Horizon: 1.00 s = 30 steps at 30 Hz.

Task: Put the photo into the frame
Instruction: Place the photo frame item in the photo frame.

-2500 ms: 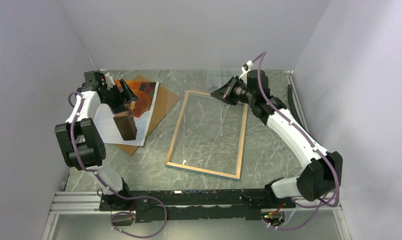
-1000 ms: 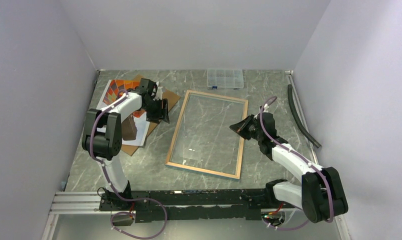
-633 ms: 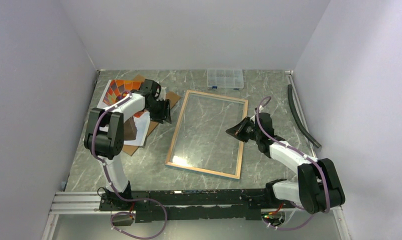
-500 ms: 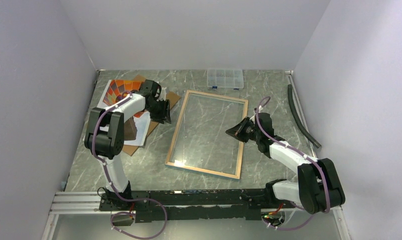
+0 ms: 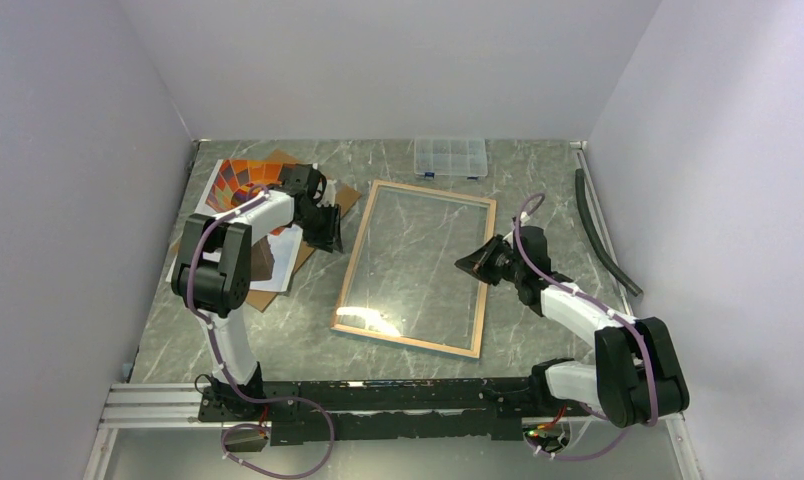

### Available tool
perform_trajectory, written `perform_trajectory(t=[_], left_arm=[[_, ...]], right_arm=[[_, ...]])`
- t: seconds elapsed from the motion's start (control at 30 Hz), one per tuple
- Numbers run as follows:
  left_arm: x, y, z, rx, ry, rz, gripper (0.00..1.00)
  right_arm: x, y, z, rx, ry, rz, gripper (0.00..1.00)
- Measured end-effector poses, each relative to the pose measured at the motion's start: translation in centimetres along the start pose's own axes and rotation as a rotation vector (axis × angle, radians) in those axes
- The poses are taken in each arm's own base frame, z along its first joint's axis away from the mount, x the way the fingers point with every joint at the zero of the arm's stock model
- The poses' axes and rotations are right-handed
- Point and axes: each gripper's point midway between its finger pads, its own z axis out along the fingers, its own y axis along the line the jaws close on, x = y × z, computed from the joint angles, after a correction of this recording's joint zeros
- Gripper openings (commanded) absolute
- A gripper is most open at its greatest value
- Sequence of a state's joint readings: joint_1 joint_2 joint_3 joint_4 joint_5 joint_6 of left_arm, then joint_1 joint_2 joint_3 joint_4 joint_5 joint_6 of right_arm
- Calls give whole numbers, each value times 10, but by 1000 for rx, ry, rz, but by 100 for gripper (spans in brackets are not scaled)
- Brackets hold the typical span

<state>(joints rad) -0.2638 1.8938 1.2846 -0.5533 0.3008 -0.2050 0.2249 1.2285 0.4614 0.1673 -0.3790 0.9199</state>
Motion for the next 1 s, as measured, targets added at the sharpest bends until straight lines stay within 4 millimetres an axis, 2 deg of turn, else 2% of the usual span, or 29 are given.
perform_trajectory(t=[0.23,0.5,1.0], left_arm=[[2,0,1,0,5,1,35],[2,-2,1,2,6,4,33],[5,-3,1,8,19,7,29]], right_arm=[[4,-13,-1,25,-3,15,0],[-2,-12,-3,23,-27,12,0],[-7,-23,-3,60,-58,17,0]])
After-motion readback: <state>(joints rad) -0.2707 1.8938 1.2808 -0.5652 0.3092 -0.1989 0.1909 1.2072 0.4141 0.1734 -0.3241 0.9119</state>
